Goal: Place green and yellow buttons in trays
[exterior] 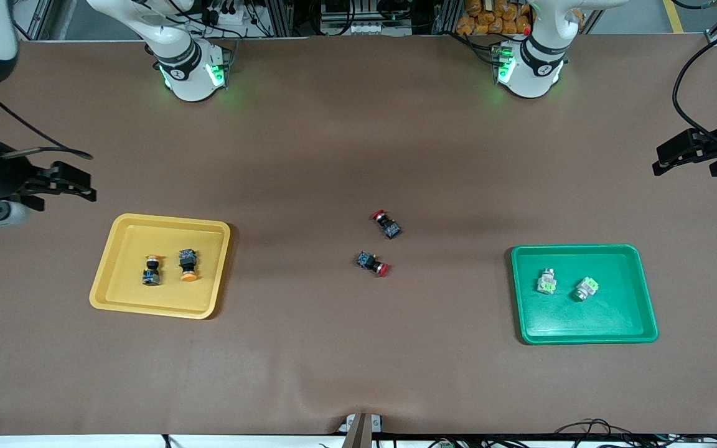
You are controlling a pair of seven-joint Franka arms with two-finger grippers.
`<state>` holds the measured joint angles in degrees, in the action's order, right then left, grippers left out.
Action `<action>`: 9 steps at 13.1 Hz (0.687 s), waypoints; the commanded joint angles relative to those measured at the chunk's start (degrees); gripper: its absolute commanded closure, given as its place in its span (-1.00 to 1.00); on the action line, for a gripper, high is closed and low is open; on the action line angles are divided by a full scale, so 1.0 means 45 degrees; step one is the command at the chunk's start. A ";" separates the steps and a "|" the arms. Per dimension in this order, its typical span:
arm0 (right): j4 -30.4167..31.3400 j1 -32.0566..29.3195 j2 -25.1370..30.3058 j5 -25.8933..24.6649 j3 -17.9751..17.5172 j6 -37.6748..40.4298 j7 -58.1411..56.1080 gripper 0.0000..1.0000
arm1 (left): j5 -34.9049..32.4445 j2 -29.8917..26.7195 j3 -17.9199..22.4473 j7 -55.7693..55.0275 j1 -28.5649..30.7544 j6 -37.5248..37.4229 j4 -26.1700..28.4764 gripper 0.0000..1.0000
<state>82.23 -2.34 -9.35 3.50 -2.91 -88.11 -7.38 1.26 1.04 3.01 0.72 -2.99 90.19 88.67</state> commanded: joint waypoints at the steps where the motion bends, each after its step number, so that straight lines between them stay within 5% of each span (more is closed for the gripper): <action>1: 0.0282 -0.0515 0.0281 -0.0171 -0.0564 0.0089 -0.0001 -1.00 | 0.0267 0.0062 -0.0004 0.0290 0.0078 -0.0199 -0.0153 -1.00; 9: 0.1258 -0.0709 0.0769 -0.0152 -0.0486 -0.0106 0.0097 -1.00 | 0.0286 0.0140 -0.0004 0.0427 0.0118 -0.0199 -0.0172 -1.00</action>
<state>83.78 -3.75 -9.04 3.47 -4.32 -87.77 -7.27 1.26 1.33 3.02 1.11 -2.93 90.14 88.70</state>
